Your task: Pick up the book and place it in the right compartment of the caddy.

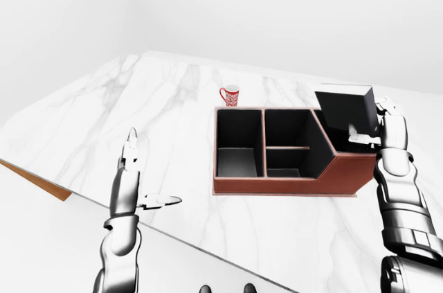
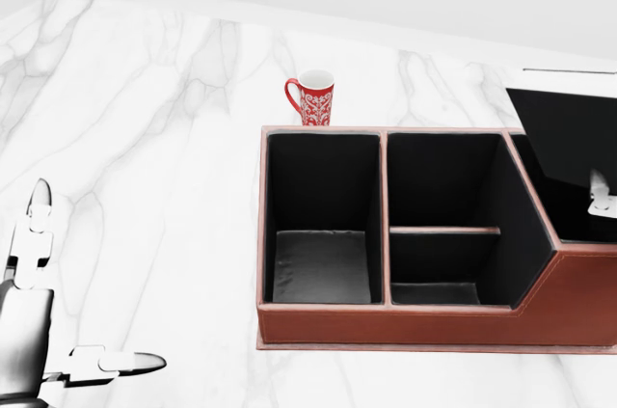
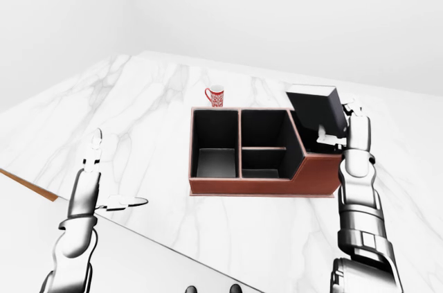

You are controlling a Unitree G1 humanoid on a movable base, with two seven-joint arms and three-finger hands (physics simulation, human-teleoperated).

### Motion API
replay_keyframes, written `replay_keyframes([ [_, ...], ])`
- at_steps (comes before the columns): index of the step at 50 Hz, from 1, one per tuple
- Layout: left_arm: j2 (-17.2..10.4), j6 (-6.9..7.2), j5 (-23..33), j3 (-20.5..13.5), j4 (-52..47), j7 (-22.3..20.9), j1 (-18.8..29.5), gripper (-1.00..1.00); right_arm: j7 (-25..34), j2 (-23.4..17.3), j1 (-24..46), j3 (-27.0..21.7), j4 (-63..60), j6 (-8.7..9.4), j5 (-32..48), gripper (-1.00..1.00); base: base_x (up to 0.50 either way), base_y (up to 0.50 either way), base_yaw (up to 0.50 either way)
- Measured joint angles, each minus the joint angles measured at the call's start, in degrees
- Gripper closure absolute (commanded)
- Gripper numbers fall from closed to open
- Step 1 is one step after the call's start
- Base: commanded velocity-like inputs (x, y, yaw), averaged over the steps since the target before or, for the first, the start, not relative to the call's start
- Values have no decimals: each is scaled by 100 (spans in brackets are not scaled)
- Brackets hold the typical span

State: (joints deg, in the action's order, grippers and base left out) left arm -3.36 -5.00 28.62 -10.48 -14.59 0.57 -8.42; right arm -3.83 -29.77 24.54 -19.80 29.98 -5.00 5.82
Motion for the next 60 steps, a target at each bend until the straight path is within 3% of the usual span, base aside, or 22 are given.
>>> replay_keyframes([
  [35,-44,0,196,25,223,156,40,-100,236,-147,320,42,635,0,-881,100,0,0,0],
  [60,-53,0,237,37,221,164,45,-100,289,-99,441,105,745,0,-1020,100,0,0,0],
])
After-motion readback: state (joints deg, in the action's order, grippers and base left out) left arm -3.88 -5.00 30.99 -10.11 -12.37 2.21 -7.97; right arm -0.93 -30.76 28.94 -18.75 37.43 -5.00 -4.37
